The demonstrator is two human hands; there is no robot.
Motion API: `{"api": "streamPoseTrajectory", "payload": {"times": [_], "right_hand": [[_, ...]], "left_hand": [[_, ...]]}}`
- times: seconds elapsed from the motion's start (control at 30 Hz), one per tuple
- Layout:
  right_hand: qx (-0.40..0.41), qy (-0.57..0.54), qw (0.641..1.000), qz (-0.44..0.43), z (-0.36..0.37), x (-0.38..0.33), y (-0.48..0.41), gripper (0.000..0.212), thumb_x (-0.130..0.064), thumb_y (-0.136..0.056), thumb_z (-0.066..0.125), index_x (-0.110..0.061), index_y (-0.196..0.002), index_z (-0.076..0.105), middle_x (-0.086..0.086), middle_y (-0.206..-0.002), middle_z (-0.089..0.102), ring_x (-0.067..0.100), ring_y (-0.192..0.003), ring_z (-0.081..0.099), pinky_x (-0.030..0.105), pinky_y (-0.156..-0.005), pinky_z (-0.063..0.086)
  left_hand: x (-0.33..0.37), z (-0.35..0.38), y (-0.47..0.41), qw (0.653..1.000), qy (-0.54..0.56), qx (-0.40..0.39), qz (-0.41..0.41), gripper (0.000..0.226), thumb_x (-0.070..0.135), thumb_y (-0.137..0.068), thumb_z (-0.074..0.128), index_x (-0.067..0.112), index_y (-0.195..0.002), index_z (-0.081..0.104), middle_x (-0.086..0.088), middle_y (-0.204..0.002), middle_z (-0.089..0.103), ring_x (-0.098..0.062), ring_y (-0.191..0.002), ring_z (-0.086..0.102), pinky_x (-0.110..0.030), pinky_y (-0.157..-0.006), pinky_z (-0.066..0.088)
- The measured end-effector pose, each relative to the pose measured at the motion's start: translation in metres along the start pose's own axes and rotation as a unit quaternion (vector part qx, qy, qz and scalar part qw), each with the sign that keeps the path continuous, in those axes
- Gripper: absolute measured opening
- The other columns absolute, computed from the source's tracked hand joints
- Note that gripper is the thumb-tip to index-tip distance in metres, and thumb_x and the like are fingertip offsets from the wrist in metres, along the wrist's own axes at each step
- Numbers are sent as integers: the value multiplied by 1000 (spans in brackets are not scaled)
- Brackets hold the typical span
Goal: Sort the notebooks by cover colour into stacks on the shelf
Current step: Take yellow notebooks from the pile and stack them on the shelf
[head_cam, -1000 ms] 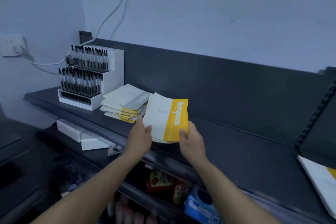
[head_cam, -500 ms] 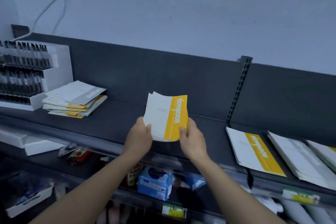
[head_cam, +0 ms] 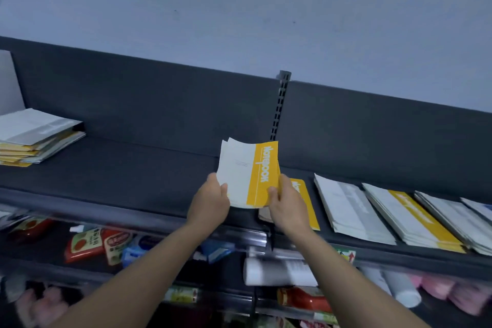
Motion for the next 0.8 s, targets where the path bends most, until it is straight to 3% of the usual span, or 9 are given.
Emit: {"api": "streamPoseTrajectory", "payload": {"times": [0.13, 0.33, 0.5, 0.63, 0.8], "right_hand": [[2, 14, 999, 31, -17, 32, -3, 20, -24, -100, 39, -14, -115, 46, 4, -95, 58, 33, -93, 58, 36, -68, 40], [-14, 108, 991, 71, -24, 68, -8, 22, -28, -100, 36, -13, -112, 46, 7, -103, 63, 31, -94, 59, 38, -76, 47], [-30, 227, 970, 76, -24, 84, -13, 24, -25, -98, 34, -10, -112, 48, 9, -111, 63, 32, -103, 58, 37, -81, 38], [-49, 304, 949, 70, -20, 91, -16, 22, -19, -94, 39, -12, -112, 50, 6, -111, 63, 27, -105, 56, 35, -78, 29], [-88, 385, 918, 48, -15, 97, -20, 29, -21, -95, 38, -11, -119, 50, 5, -120, 59, 24, -113, 50, 33, -88, 31]], "left_hand": [[18, 37, -3, 998, -22, -55, 8, 19, 21, -101, 33, 6, -107, 44, -10, -97, 59, -27, -87, 56, -42, -75, 47], [31, 78, -13, 990, -79, -113, 24, 20, 22, -101, 36, 5, -105, 43, -14, -104, 60, -29, -90, 56, -38, -73, 45], [33, 103, -17, 981, -123, -151, 18, 22, 24, -101, 37, 4, -108, 43, -14, -106, 60, -25, -85, 52, -34, -69, 40], [35, 113, -18, 974, -160, -161, 14, 26, 25, -102, 37, 3, -114, 44, -13, -112, 59, -29, -100, 57, -33, -71, 40], [41, 113, -18, 963, -227, -144, 22, 30, 30, -100, 39, 8, -118, 47, -7, -119, 54, -23, -99, 54, -32, -71, 38]]}}
Point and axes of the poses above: each hand's wrist, its own y-axis away from the middle knuckle, its own z-axis out of the palm, x = y × z, the point moved 10 cm from there along -y, towards the middle knuckle
